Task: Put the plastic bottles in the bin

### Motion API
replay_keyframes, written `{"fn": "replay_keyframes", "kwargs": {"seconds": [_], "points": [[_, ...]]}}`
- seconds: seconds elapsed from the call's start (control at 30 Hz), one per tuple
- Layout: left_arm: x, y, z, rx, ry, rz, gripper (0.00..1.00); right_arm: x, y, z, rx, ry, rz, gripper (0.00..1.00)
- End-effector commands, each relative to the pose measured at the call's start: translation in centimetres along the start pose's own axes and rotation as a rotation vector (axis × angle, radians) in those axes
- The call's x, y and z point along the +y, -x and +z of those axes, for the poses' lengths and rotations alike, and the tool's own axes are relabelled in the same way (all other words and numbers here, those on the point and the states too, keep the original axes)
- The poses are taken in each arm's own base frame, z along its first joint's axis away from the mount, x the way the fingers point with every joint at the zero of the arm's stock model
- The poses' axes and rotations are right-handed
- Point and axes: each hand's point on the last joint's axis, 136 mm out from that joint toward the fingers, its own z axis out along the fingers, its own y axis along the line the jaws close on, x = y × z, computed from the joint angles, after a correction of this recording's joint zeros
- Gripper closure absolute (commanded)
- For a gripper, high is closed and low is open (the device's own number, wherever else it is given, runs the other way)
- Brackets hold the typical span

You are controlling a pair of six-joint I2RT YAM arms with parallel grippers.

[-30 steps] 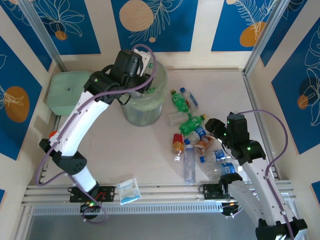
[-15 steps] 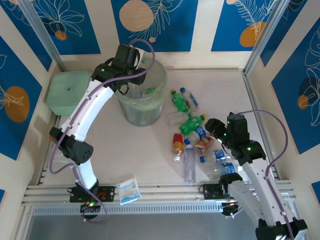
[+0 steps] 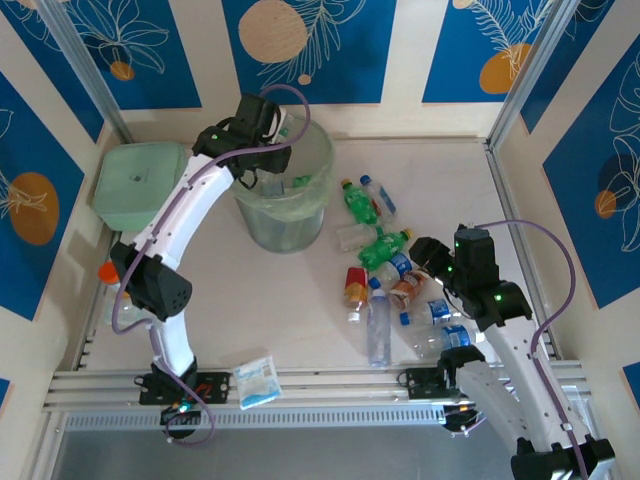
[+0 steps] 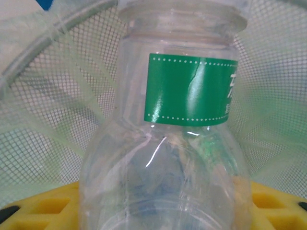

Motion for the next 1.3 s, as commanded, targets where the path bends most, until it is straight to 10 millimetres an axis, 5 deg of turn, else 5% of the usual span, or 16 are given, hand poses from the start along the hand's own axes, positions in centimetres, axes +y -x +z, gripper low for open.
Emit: {"fn": "replay_keyframes", "kwargs": {"seconds": [0.0, 0.13, 0.43, 0.63, 0.77, 0.97, 1.27], "points": [[0.3, -0.6, 0.8, 0.024, -0.003, -0.01, 0.44, 0.2, -0.1, -0.2, 0.007, 0.011, 0.005, 0.3], [0.3, -1.4, 1.2, 0.046, 0.003, -0.007, 0.41, 0.1, -0.2, -0.2, 0.009, 0.011, 0.005, 0.3], [0.4, -1.7, 0.8, 0.045, 0.0, -0.007, 0.19, -0.2, -0.2, -0.4, -0.001, -0.005, -0.005, 0.3], [0.7, 0.2, -1.8, -0.024, -0.004, -0.022, 0.13, -0.1, 0.1, -0.8, -0.012, -0.015, -0.015, 0.3], [0.5, 2.2, -5.5, -0.099, -0.035, -0.038, 0.13, -0.4, 0.4, -1.4, -0.03, -0.067, -0.049, 0.3], [-3.1, 2.5, -11.6, -0.197, -0.15, -0.008, 0.13, -0.4, 0.9, -2.6, -0.041, -0.149, -0.103, 0.3], [-11.1, -4.6, -16.2, -0.167, -0.339, 0.142, 0.13, -4.0, 0.4, -3.8, -0.007, -0.381, -0.052, 0.3]]}}
